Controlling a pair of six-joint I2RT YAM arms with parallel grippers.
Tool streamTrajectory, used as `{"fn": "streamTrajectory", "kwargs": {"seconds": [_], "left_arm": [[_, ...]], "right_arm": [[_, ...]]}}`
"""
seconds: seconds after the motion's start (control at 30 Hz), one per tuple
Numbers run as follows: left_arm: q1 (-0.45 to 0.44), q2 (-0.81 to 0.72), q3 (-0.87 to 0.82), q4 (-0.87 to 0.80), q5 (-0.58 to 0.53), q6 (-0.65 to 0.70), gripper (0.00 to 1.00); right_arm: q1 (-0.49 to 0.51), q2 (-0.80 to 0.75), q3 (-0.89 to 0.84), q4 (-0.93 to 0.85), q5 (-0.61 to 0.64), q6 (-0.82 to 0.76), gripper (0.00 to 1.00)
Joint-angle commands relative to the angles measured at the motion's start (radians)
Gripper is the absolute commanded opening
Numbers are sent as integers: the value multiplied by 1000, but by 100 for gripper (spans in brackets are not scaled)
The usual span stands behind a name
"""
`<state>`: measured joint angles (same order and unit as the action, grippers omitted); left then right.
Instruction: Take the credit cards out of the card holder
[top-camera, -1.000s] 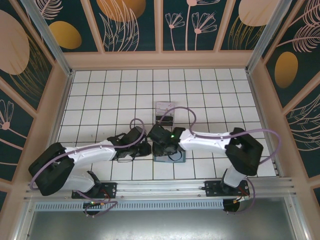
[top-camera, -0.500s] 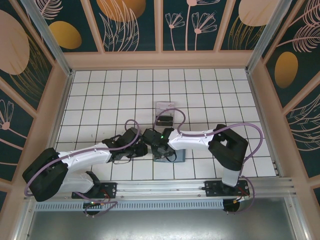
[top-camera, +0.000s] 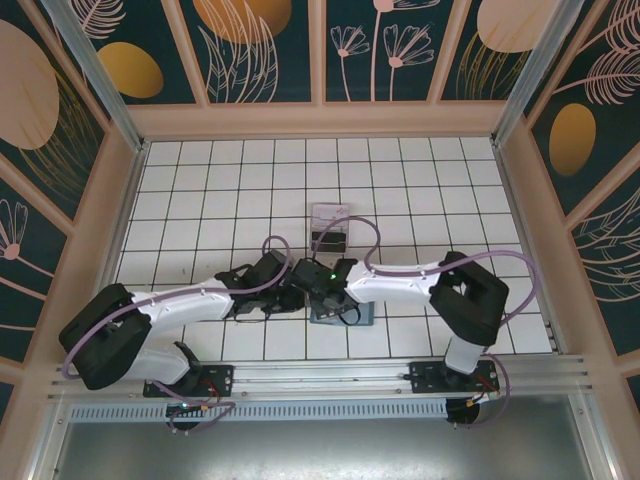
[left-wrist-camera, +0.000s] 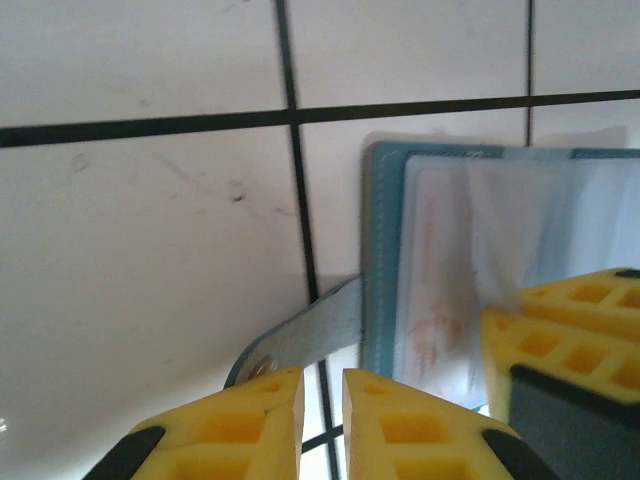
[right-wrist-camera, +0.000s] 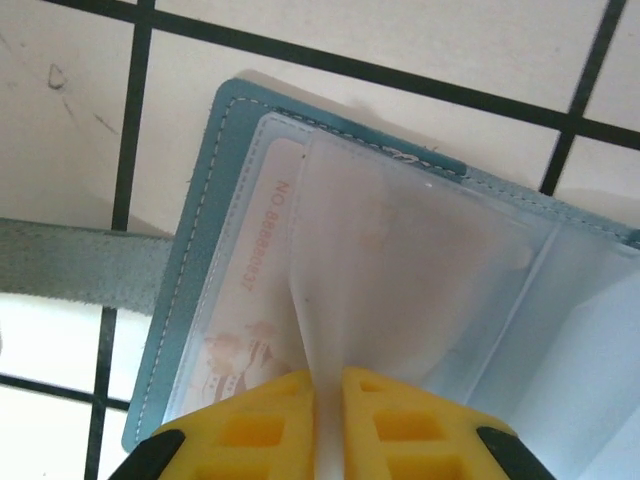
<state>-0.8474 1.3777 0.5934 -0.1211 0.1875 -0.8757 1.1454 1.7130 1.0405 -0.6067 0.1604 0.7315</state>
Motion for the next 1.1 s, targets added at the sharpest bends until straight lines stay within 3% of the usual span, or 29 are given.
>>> {"fn": "streamTrajectory", "kwargs": {"seconds": [0.0,0.6,0.77,0.9,1.07], "left_arm": [[-3,32,44,21,51,24,18],[-102,274,224,-14,94,36,17],[-118,315,286,-30,102,45,17],[-129,331,319,-38,107,50,17],[-136,378,362,-54,109,59,17]], "right_arm": [[3,-94,-57,90,16,22,13],[-108,-449,-450,444,-140,80,13],[-111,-505,-470,424,-140,94,21],[-116,-579,-450,336,-66,111,31],[-132,-654,-433,258,-26,120,33]]}}
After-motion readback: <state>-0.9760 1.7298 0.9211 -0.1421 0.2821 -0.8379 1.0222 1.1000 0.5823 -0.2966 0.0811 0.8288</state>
